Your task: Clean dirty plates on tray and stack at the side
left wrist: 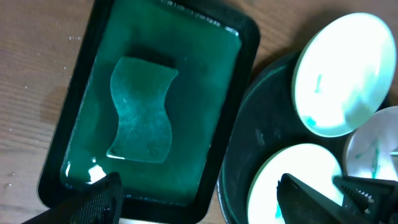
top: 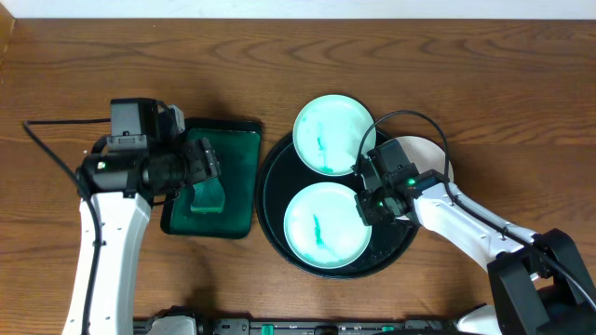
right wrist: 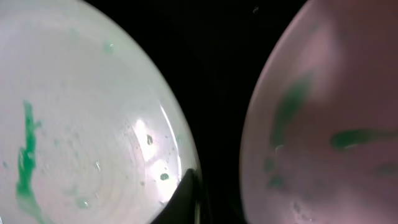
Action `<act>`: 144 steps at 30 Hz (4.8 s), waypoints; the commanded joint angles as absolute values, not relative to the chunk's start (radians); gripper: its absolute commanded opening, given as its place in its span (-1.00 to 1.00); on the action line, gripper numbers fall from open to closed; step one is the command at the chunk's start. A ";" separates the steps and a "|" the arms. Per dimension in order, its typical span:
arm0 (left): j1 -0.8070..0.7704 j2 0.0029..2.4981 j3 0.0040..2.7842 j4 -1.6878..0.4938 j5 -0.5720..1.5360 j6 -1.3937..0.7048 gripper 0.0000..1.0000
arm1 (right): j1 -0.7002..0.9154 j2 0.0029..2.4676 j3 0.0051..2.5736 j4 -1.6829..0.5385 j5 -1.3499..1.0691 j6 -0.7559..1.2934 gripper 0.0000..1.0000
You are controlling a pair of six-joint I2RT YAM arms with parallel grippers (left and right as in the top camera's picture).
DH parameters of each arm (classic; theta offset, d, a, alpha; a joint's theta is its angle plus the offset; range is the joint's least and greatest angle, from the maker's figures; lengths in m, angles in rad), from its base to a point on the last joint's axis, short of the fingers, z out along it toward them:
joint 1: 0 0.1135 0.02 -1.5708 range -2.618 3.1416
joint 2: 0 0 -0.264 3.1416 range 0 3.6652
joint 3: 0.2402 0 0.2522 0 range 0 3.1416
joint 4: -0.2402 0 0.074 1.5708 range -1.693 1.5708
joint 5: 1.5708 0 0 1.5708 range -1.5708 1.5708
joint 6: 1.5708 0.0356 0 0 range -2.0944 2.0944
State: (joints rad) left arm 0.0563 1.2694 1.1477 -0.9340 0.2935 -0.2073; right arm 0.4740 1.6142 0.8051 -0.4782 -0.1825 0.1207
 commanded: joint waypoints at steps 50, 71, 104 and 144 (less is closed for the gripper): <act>-0.060 1.842 1.136 -0.737 0.046 -0.352 -0.85 | 0.440 1.666 0.805 -0.337 -0.056 0.245 -0.98; -0.060 1.795 0.981 -0.644 0.025 -0.330 -0.74 | 0.440 1.666 0.805 -0.336 -0.056 0.245 -0.98; -0.213 1.603 1.191 -0.859 0.210 -0.381 -0.86 | 0.440 1.666 0.805 -0.333 -0.054 0.277 -0.98; -0.512 1.969 1.208 -0.702 0.219 -0.733 -0.86 | 0.440 1.666 0.805 -0.349 -0.049 0.283 -0.98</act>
State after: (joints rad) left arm -0.5175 1.9285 1.2358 -0.7799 0.2054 -0.7609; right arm 0.4526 1.6497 0.8055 -0.3420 -0.1047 0.2749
